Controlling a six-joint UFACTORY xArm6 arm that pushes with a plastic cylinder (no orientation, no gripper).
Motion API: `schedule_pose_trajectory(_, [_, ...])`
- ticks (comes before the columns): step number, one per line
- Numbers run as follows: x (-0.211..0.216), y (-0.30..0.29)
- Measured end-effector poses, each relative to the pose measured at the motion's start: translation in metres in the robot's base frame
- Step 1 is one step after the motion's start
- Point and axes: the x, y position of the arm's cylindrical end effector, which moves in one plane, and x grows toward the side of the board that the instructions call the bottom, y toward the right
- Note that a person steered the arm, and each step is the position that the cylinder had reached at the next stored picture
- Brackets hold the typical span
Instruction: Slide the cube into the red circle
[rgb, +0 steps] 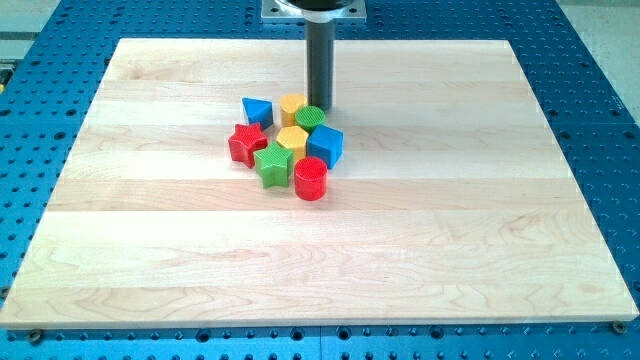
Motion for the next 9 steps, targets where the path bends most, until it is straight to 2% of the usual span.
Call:
schedule_pose_trajectory(2, [0.009,0.009])
schedule_pose_trajectory(3, [0.034,0.026])
schedule_pose_trajectory(4, [0.063,0.017])
schedule_pose_trajectory(6, [0.088,-0.027])
schedule_pose_trajectory(9, [0.098,-0.039])
